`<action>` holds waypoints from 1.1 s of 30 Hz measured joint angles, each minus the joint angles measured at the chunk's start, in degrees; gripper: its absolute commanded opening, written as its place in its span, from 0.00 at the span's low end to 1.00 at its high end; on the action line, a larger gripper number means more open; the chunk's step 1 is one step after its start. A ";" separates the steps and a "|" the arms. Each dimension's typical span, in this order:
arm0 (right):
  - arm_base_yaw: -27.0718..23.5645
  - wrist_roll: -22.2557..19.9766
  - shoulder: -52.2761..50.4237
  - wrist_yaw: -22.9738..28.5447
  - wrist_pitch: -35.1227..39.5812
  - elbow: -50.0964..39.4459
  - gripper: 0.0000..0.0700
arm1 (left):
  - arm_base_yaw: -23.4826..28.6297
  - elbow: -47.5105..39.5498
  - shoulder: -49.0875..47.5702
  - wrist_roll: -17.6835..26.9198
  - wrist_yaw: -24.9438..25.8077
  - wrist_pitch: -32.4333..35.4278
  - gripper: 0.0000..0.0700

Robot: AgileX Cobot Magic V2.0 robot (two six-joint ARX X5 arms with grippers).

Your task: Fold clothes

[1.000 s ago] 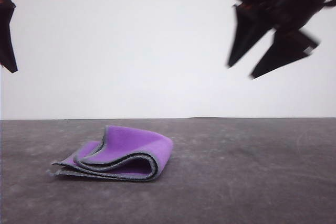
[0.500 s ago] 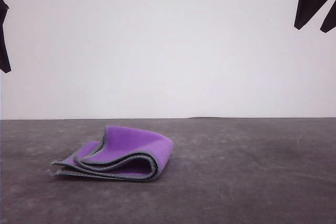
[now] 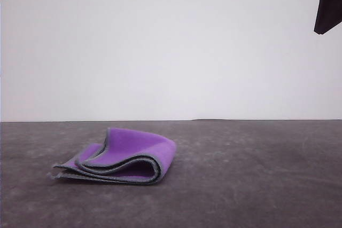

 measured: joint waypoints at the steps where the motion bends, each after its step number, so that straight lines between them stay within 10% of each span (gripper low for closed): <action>1: 0.00 0.00 0.00 0.00 0.00 0.00 0.01 | 0.00 0.00 0.00 -0.43 0.00 0.00 0.02; 18: 0.00 0.00 0.00 0.00 0.92 0.00 0.01 | 0.12 -0.65 -1.84 0.06 -0.32 2.23 0.02; 33: 0.00 0.00 0.00 0.00 0.92 0.00 0.01 | 0.39 -42.42 -41.08 -7.31 -12.50 43.42 0.02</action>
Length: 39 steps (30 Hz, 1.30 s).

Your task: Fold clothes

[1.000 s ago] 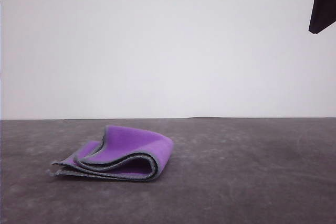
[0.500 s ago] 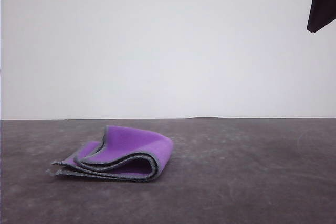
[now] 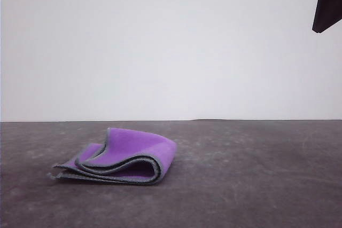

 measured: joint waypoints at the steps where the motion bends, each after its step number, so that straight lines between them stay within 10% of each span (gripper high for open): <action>1: 0.00 0.00 0.00 0.00 0.00 0.00 0.01 | 0.00 -2.64 -3.24 -0.26 -1.26 1.10 0.02; 12: 0.00 0.00 0.00 -0.02 0.00 0.00 0.01 | 0.11 -15.45 -25.56 -0.83 -6.45 -2.22 0.02; 39: 0.00 0.00 0.00 0.00 0.20 0.00 0.01 | 0.46 -15.50 -29.91 -4.32 -7.57 -4.00 0.02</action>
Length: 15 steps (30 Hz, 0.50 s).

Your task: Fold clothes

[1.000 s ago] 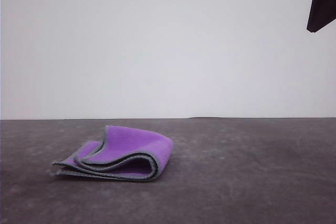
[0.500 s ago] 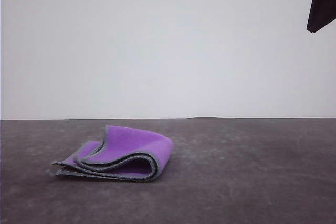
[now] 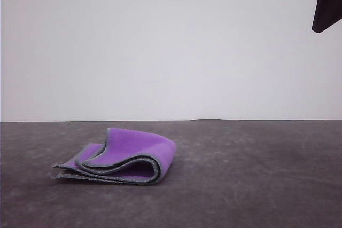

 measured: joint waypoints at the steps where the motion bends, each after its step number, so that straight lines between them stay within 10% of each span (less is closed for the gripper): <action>1: 0.00 0.00 0.00 0.00 0.00 0.00 0.01 | 0.00 0.00 0.00 -0.12 0.00 -0.02 0.02; 15: -1.02 -2.82 -1.78 2.73 1.99 -0.16 0.01 | 0.00 0.00 0.00 -0.37 0.00 0.00 0.02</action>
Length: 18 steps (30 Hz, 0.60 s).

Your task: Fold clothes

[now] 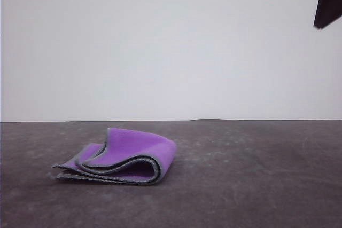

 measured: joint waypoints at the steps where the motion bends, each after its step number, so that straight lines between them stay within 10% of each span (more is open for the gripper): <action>1: -0.78 -0.56 -1.54 1.08 2.15 -0.45 0.01 | 0.00 0.00 0.00 0.00 0.00 -0.01 0.02; 18: -14.40 -1.85 -42.47 2.99 31.99 -40.54 0.01 | 0.00 0.00 0.00 0.00 0.00 0.00 0.02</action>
